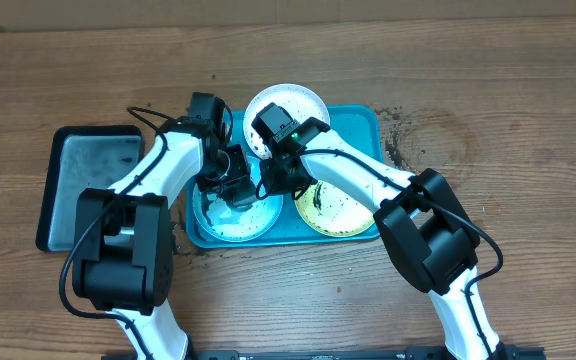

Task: Clean dirty plates on tray and stack at the side
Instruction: 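Scrub the light blue plate with the sponge in the left gripper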

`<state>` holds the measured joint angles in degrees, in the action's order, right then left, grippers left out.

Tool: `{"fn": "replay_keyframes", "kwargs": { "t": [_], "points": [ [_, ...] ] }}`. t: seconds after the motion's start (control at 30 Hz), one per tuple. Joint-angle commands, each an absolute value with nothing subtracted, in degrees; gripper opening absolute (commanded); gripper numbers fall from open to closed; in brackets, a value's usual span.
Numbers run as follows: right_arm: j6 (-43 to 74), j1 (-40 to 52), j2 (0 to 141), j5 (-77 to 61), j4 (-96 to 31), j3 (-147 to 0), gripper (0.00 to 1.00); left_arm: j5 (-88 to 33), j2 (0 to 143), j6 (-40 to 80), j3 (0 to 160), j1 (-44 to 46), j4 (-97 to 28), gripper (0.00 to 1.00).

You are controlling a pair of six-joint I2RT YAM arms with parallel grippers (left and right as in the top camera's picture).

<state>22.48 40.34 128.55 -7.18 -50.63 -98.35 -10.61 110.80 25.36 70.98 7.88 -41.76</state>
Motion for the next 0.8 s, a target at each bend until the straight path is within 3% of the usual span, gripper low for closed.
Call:
{"fn": "replay_keyframes", "kwargs": {
  "t": [0.0,0.17,0.27,0.37,0.57,0.77],
  "points": [
    [22.55,40.45,129.03,-6.02,-50.70,-98.19,0.08,2.35,112.84,26.22,70.35,5.65,-44.69,0.04],
    [22.55,40.45,129.03,-6.00,-50.65,-98.19,0.08,14.59,112.27,29.95,72.27,3.11,-51.35,0.04],
    [22.55,40.45,129.03,-6.02,-50.63,-98.19,0.08,15.70,111.85,30.02,74.32,2.44,-55.00,0.04],
    [22.55,40.45,129.03,-6.00,-50.59,-98.19,0.08,9.72,111.66,29.23,75.99,2.55,-57.43,0.04],
    [22.57,40.45,129.03,-6.02,-50.35,-98.19,0.08,-16.95,111.74,24.40,75.05,4.97,-55.53,0.04],
    [22.57,40.45,129.03,-6.04,-50.43,-98.19,0.08,-20.12,111.77,24.40,71.79,10.28,-50.78,0.04]
  ]
}}
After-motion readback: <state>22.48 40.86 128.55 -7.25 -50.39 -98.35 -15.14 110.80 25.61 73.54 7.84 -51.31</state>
